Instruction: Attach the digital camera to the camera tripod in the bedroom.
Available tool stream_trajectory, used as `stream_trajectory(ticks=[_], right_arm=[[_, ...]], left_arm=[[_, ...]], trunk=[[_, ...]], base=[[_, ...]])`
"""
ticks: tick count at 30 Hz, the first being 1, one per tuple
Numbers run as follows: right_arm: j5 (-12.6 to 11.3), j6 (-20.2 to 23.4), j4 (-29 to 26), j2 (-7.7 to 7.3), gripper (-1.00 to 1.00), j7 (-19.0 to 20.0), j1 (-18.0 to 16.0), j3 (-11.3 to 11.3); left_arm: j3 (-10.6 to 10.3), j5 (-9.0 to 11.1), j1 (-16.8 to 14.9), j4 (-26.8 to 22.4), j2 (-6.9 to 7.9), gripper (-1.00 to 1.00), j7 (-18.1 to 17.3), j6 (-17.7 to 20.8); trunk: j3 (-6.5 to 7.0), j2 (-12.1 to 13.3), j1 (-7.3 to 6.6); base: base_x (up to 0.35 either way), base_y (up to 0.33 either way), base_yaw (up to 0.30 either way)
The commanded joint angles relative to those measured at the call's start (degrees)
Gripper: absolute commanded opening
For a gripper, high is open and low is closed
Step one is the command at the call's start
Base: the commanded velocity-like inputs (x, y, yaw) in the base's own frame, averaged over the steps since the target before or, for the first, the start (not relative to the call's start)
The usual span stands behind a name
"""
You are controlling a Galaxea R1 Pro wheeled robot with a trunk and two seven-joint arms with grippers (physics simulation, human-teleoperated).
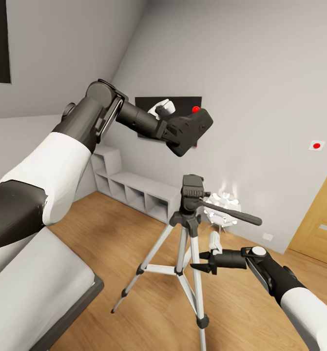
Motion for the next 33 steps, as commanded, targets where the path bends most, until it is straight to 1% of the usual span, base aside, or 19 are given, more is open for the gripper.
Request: stream_trajectory(ticks=[1,21,33], right_arm=[[-0.4,-0.4,0.0,-0.06,-1.0,0.0,-0.1,0.2],[-0.4,-0.5,0.2,-0.01,-1.0,0.0,-0.1,0.2],[-0.4,-0.5,1.4,0.02,-1.0,0.0,-0.1,0.2]], left_arm=[[0.1,-0.6,-0.1,0.0,-0.03,-1.0,-0.5,0.5],[0.1,-0.6,-0.1,0.0,-0.03,-1.0,-0.5,0.5],[0.0,-0.6,-0.1,0.0,0.06,-1.0,-0.5,0.5]], trunk=[[-0.13,-0.1,0.03],[-0.13,-0.1,0.03],[-0.13,-0.1,0.03]], base=[[0.0,0.0,0.0],[0.0,0.0,0.0],[0.0,0.0,0.0]])
